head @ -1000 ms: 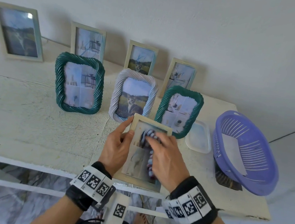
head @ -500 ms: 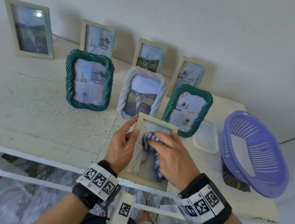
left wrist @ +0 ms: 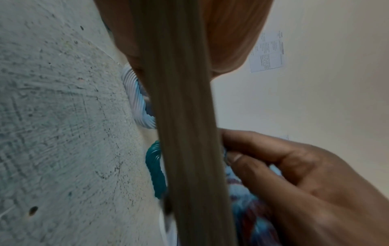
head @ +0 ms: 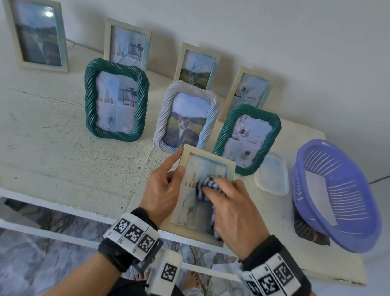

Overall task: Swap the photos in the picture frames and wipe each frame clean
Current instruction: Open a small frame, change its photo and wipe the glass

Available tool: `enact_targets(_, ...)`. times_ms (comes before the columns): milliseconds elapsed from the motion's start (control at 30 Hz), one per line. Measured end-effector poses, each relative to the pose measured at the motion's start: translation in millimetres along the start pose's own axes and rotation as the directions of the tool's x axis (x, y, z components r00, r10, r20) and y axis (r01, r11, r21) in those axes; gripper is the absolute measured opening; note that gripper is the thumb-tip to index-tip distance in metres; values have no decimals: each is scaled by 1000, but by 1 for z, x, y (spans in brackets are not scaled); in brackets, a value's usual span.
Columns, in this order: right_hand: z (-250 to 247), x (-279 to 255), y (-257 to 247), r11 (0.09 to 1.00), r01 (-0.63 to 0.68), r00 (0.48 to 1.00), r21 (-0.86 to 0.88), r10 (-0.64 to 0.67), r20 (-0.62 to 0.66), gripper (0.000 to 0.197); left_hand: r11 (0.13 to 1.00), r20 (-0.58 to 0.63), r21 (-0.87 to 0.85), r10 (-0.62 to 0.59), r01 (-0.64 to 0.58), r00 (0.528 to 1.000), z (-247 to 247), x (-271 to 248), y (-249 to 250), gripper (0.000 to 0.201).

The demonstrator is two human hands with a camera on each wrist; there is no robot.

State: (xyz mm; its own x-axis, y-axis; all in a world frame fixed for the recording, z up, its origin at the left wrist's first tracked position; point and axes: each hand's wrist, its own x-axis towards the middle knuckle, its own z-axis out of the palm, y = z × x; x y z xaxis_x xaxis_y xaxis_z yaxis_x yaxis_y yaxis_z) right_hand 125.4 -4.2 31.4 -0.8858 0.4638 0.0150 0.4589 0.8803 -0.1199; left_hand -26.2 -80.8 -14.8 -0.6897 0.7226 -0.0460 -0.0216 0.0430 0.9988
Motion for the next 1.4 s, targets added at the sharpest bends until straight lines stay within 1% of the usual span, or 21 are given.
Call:
enact_targets(33, -2, 1, -1, 1000, -6, 1000, -6, 6, -6, 50, 1000, 6, -2, -4, 4, 1000, 0, 1, 0, 38)
enact_targets(100, 2, -7, -8, 998, 57, 998, -31, -57, 1, 47, 1000, 16, -17, -19, 19, 1000, -1, 1, 1, 38)
enact_targets(233, 8, -26, -9, 981, 194, 976, 9, -194, 104, 41, 1000, 16, 8, -28, 27, 999, -1, 1, 1, 39)
enact_targets(300, 5, -14, 4, 990, 137, 989, 20, -138, 59, 44, 999, 10, 27, -26, 25, 1000, 1, 1, 0, 40)
enact_targets(400, -1, 11, 17, 999, -38, 999, 35, 39, -36, 50, 1000, 38, 16, -5, 4, 999, 8, -2, 2, 39)
enact_targets(467, -2, 21, 14, 997, -80, 996, 13, 80, -37, 53, 1000, 46, -1, -13, 13, 999, 8, -2, 3, 40)
enact_targets(533, -2, 20, 2, 999, -37, 998, 7, 38, -43, 45, 1000, 44, -10, -21, 22, 999, 5, 2, 1, 40)
enact_targets(600, 3, 10, -12, 995, 94, 995, 24, -93, -45, 41, 1000, 31, 10, -15, 15, 999, 0, 5, -1, 39)
enact_targets(667, 9, -4, -22, 973, 227, 972, 42, -229, 55, 44, 1000, 16, 14, -15, 14, 1000, -2, 6, -3, 39)
enact_targets(700, 10, -8, -21, 965, 256, 961, 52, -260, 94, 42, 1000, 9, 17, -13, 13, 1000, -3, 6, -4, 39)
enact_targets(733, 9, -7, -17, 964, 259, 960, 56, -263, 92, 38, 1000, 6, 29, -6, 6, 1000, -3, 5, -5, 39)
enact_targets(767, 9, -2, -10, 971, 232, 969, 60, -236, 72, 36, 999, 4, 44, -2, 2, 1000, -3, 5, -6, 39)
enact_targets(867, 6, 24, 16, 999, 54, 998, -3, -54, 42, 43, 1000, 37, 12, -12, 12, 999, -1, 5, -5, 40)
enact_targets(933, 4, 35, 17, 999, 20, 998, -46, -17, 54, 45, 1000, 48, -6, -11, 11, 999, -2, 7, -3, 39)
enact_targets(1000, 3, 28, 3, 997, 62, 998, -49, -61, 29, 43, 1000, 36, 9, -5, 4, 999, -4, 11, -3, 39)
enact_targets(1100, -2, 6, -22, 961, 277, 957, 19, -278, 80, 35, 1000, 20, 29, -6, 5, 1000, -8, 13, -4, 40)
enact_targets(1167, -5, 4, -20, 943, 325, 944, 70, -328, 38, 35, 1000, 9, 20, -13, 13, 1000, -8, 13, -5, 40)
enact_targets(1233, -4, 15, -8, 969, 237, 971, 75, -239, 10, 34, 1000, 5, 15, 2, -2, 1000, -5, 14, -7, 40)
enact_targets(1300, -5, 28, 0, 995, 92, 995, 40, -94, 41, 42, 999, -2, 27, 19, -19, 1000, -3, 17, -9, 41)
enact_targets(1333, -3, 32, -1, 998, 66, 996, 12, -66, 57, 45, 1000, -5, 27, 17, -16, 1000, -3, 18, -9, 41)
enact_targets(1400, 1, 28, -11, 993, 117, 990, 0, -116, 85, 43, 1000, -3, 20, 5, -5, 1000, -7, 19, -9, 41)
